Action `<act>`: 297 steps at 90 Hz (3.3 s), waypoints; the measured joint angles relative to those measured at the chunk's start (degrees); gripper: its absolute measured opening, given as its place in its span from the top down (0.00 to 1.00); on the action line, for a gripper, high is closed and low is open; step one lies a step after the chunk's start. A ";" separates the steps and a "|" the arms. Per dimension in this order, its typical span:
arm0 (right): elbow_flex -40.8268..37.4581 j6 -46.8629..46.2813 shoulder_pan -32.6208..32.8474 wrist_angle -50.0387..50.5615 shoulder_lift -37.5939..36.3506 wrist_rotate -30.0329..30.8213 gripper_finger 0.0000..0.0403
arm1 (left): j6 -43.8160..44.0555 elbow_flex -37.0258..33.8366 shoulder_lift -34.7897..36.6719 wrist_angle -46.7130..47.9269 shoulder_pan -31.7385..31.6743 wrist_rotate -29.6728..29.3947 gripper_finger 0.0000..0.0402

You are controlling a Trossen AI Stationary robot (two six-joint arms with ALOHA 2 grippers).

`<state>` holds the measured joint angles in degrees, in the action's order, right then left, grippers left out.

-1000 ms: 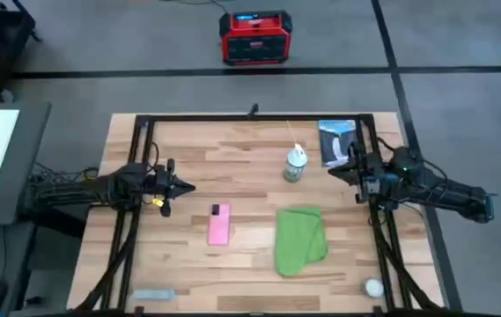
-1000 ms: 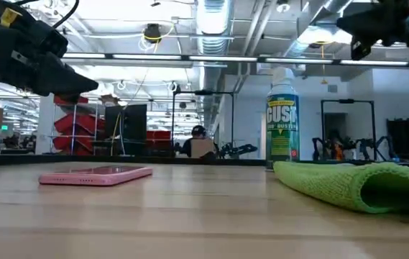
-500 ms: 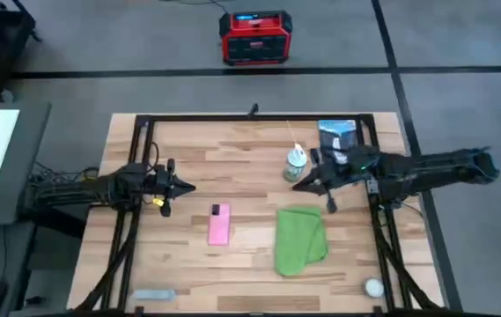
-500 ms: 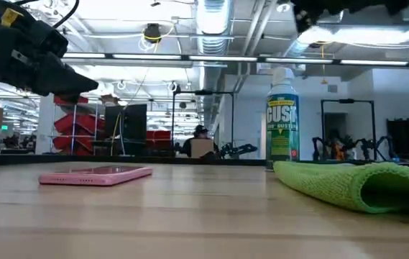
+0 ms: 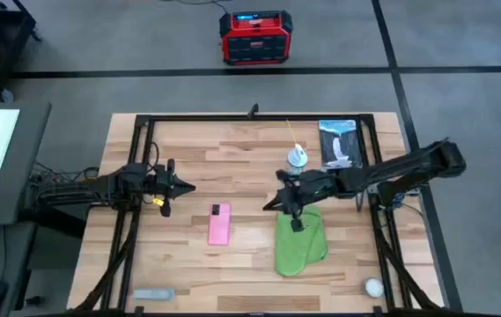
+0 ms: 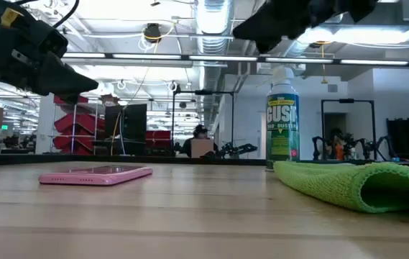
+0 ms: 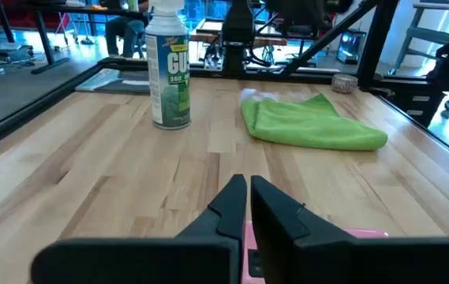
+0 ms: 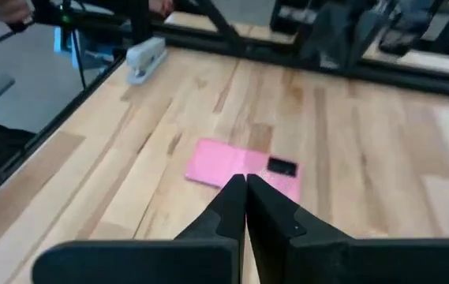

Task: Apply microfiber cloth
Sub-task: Spray the back of the pink phone using the white spray bottle

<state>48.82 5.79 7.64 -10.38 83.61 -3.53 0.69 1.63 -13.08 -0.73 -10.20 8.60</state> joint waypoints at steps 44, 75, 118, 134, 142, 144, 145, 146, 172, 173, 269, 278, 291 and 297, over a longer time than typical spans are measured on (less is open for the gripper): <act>9.90 -2.76 0.74 -8.78 20.38 0.00 1.00 | 0.41 0.00 0.00 -0.05 0.00 0.02 1.00; 21.73 -0.01 -0.48 -2.57 29.81 0.08 1.00 | 0.83 0.00 -0.04 -0.11 0.00 0.04 1.00; 23.78 0.60 -4.34 1.30 32.00 -1.27 0.99 | 1.55 0.00 -0.04 -0.13 0.00 0.02 1.00; 23.78 0.37 -4.46 0.98 32.00 -1.56 1.00 | 1.53 0.00 -0.04 -0.17 0.00 0.04 1.00; 23.80 -0.02 -4.41 0.46 31.96 -3.46 1.00 | 1.53 0.00 -0.04 -0.22 0.00 0.02 1.00; 23.80 -0.39 -4.34 0.69 31.96 -3.72 1.00 | 1.53 0.00 -0.04 -0.22 -0.01 0.04 1.00; 23.80 -0.58 -4.31 0.84 31.96 -3.77 1.00 | 1.53 0.00 -0.04 -0.22 0.00 0.04 1.00; 23.80 -0.70 -4.28 1.08 31.96 -3.82 1.00 | 1.53 0.00 -0.04 -0.22 -0.01 0.04 1.00; 23.80 0.47 -3.14 3.48 31.96 -3.89 0.90 | 4.87 0.00 -0.04 0.04 0.00 0.06 1.00; 23.80 0.53 -3.13 3.47 31.96 -3.89 0.89 | 5.06 0.00 -0.04 0.05 0.00 0.09 1.00; 30.54 3.37 -1.86 1.55 38.59 -3.82 1.00 | 14.16 -0.13 -7.45 -6.39 4.99 -1.53 0.73; 37.89 3.64 -1.88 5.11 43.94 -3.88 1.00 | 14.03 -0.13 -9.55 -8.78 4.99 -1.68 0.73; 48.22 4.21 -1.84 13.32 51.10 -3.96 1.00 | 13.97 -0.09 -11.80 -9.79 4.99 -1.73 0.73; 51.79 4.85 -1.80 16.47 53.76 -4.23 1.00 | 13.97 -0.09 -12.58 -9.81 4.99 -1.75 0.73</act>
<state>100.60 10.65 5.85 6.09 137.37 -7.76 14.66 1.54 -25.66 -10.55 -5.21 6.85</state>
